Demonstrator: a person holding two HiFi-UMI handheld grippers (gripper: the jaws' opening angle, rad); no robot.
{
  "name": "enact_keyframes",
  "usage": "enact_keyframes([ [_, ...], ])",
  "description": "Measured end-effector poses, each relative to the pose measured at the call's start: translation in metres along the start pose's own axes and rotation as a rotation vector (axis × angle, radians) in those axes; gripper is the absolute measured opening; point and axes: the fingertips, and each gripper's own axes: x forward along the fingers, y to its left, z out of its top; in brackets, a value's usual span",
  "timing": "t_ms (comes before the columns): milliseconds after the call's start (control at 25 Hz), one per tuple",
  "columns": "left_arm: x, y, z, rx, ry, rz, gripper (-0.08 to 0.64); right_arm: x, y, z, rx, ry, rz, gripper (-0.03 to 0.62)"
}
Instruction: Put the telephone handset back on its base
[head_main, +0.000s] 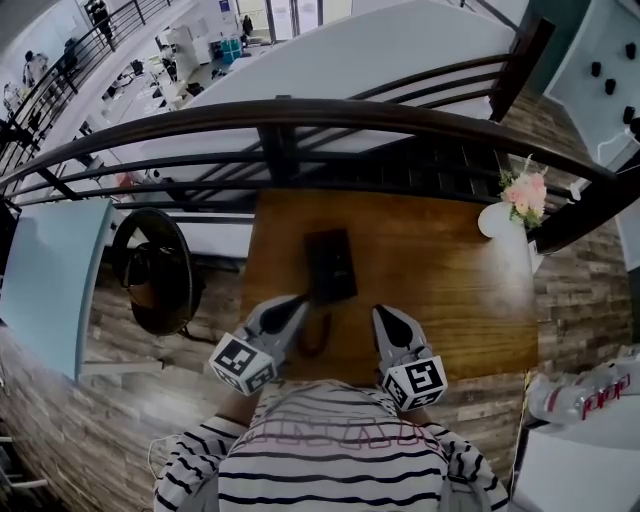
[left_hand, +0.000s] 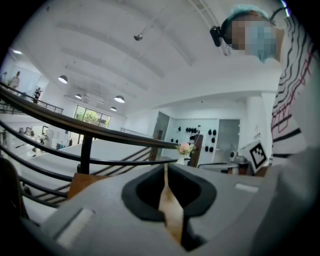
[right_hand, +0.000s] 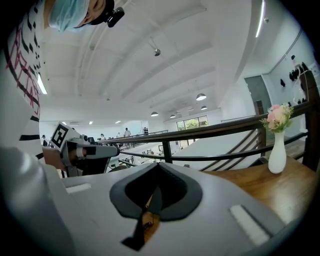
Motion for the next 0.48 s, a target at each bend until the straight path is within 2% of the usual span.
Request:
enact_keyframes([
  [480, -0.0046, 0.0099, -0.0017, -0.003, 0.0, 0.023, 0.003, 0.0097, 0.0054, -0.0035, 0.011, 0.012, 0.01, 0.0],
])
